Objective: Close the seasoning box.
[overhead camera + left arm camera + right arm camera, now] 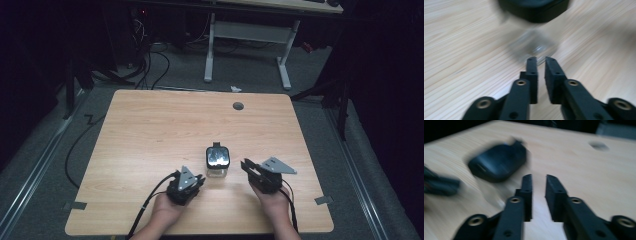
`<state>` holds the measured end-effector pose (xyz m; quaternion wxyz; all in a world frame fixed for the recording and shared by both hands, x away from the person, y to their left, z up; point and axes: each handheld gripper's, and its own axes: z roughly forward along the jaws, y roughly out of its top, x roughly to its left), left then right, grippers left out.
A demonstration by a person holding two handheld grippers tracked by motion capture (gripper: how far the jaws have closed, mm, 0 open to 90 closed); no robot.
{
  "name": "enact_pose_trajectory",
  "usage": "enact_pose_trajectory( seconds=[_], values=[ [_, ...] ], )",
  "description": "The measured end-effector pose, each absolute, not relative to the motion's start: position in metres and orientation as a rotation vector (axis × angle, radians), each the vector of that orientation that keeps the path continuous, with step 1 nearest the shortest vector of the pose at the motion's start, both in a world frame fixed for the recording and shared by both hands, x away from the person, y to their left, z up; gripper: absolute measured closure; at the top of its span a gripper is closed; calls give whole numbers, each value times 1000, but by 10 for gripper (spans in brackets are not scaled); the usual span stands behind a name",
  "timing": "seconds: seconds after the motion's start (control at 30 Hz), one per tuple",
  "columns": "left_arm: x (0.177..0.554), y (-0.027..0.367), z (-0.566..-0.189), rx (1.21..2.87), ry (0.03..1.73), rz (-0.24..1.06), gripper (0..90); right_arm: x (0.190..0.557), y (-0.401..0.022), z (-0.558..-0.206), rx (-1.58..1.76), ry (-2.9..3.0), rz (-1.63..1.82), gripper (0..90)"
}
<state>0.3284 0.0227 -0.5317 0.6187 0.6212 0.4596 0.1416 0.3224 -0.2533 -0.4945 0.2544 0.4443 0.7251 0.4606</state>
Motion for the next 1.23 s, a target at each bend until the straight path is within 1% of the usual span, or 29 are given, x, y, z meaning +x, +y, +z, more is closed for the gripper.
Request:
enact_pose_trajectory(
  seconds=[0.07, 0.13, 0.17, 0.23, 0.43, 0.6, 0.77, 1.1, 1.23],
  values=[
    [335, 44, -534, 1428, 1096, 406, 645, 314, -267, -505, 1268, 1939, 1176, 639],
    [341, 64, -536, 1417, 1139, 485, 559, 308, -276, -509, 1310, 1914, 1116, 590],
    [342, 74, -536, 1384, 1166, 487, 536, 307, -280, -510, 1312, 1904, 1088, 573],
    [344, 88, -533, 1333, 1211, 470, 530, 307, -287, -511, 1350, 1884, 1093, 563],
    [357, 109, -529, 1292, 1258, 522, 501, 310, -292, -518, 1382, 1888, 1067, 558],
    [361, 129, -526, 1230, 1304, 512, 497, 310, -297, -517, 1399, 1867, 1075, 540],
    [362, 130, -525, 1234, 1300, 539, 491, 310, -301, -517, 1407, 1859, 1085, 538],
    [361, 132, -524, 1209, 1300, 536, 489, 310, -303, -514, 1415, 1843, 1100, 537],
    [360, 132, -526, 1228, 1290, 537, 483, 314, -302, -517, 1427, 1852, 1091, 528]
  ],
)
